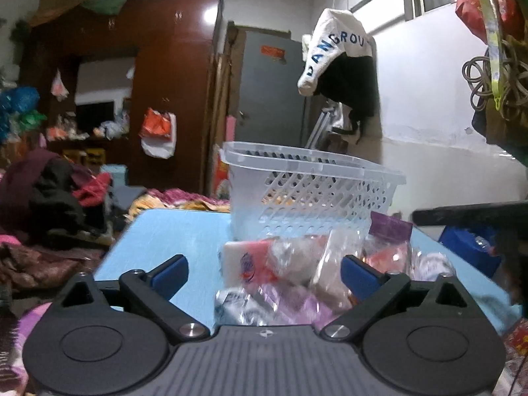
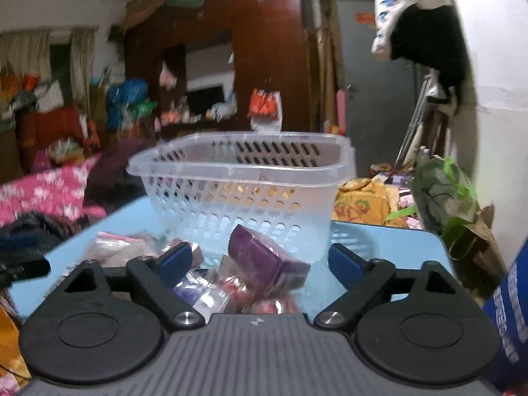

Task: Organize objects
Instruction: 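Grasp the purple cylindrical package with the right tool while the left tool grasps a clear plastic bag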

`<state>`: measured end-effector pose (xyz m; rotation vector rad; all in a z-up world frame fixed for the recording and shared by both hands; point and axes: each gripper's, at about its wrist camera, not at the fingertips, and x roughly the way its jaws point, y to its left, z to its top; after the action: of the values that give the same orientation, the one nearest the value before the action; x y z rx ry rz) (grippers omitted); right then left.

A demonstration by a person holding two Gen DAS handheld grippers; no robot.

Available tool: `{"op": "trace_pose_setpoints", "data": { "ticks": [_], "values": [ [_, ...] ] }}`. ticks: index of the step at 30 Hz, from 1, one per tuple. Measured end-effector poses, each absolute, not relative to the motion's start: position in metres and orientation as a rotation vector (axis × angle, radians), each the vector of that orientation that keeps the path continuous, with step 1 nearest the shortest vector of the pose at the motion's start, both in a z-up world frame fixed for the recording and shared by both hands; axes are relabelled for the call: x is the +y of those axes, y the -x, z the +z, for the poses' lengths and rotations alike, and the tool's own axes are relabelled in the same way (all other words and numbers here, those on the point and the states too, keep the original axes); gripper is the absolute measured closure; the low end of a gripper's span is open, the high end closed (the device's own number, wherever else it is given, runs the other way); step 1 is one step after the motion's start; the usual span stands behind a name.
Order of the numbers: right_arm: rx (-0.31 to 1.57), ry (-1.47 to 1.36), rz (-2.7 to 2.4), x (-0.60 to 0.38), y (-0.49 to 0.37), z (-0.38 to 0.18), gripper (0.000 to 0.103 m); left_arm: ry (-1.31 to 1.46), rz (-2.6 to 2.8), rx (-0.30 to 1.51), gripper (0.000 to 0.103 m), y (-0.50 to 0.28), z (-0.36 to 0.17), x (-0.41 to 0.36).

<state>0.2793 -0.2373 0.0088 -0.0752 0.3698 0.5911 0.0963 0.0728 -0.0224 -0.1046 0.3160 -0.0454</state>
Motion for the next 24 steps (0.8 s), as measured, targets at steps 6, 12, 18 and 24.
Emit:
{"op": "trace_pose_setpoints", "data": {
  "ticks": [6, 12, 18, 24],
  "values": [
    [0.513, 0.045, 0.667, -0.234, -0.308, -0.016, 0.019, 0.165, -0.160, 0.404, 0.019, -0.139, -0.026, 0.076],
    [0.564, 0.064, 0.714, -0.233, -0.314, -0.024, 0.028, 0.282, -0.215, 0.454, 0.043, -0.158, -0.040, 0.088],
    [0.571, 0.104, 0.727, -0.239, -0.321, -0.020, 0.034, 0.282, -0.233, 0.451, 0.061, -0.165, -0.042, 0.086],
    [0.504, 0.107, 0.719, -0.238, -0.318, -0.010, 0.034, 0.320, -0.265, 0.416, 0.068, -0.163, -0.044, 0.091]
  ]
}}
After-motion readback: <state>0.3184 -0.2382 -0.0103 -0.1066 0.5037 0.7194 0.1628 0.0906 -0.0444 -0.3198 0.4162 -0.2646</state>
